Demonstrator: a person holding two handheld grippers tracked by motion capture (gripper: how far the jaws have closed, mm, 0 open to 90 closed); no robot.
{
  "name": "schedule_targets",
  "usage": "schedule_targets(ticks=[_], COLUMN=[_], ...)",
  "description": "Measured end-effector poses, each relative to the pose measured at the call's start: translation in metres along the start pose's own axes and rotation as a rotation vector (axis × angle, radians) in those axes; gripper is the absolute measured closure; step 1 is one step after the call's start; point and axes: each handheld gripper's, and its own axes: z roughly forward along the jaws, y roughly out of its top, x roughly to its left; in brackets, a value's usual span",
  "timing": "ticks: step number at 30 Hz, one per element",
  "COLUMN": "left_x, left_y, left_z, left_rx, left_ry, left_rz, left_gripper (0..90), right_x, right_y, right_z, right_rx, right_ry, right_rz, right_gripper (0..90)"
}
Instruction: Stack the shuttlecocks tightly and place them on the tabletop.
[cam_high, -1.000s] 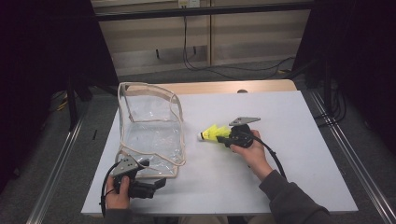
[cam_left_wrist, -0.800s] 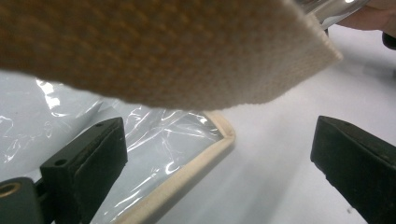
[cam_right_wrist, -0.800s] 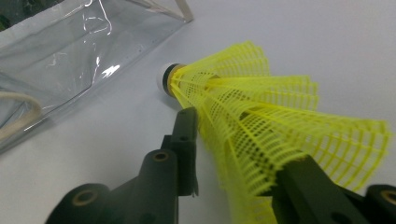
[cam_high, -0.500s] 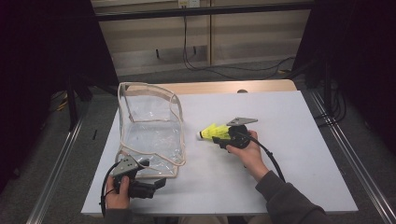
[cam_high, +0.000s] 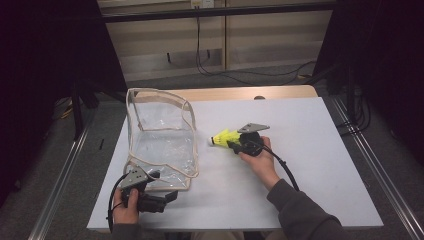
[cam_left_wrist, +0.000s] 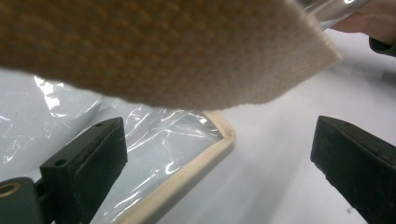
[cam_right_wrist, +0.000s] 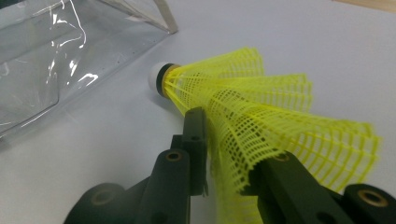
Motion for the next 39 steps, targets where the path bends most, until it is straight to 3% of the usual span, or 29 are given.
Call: schedule_targets(ticks=[19, 23, 30, 39], left_x=[0.000, 0.000, 0.000, 0.001], left_y=[0.000, 0.000, -0.001, -0.001], left_z=[0.000, -0.001, -0.001, -0.001], left_rx=[-0.001, 0.000, -0.003, -0.005], left_ry=[-0.003, -0.003, -0.005, -0.008], left_rz=[0.002, 0.002, 0.001, 0.001], left_gripper=[3.6, 3.6, 3.6, 3.7], right_x=[-0.002, -0.004, -0.008, -0.011], right_y=[0.005, 0.007, 0.011, 0.017], right_z=[-0.015, -0.021, -0.036, -0.052], right_rx=[0.001, 0.003, 0.007, 0.009], right_ry=[0.096, 0.116, 0.121, 0.151], right_rz=[-0.019, 0.000, -0.024, -0.018], right_gripper=[79.8, 79.8, 79.8, 79.9])
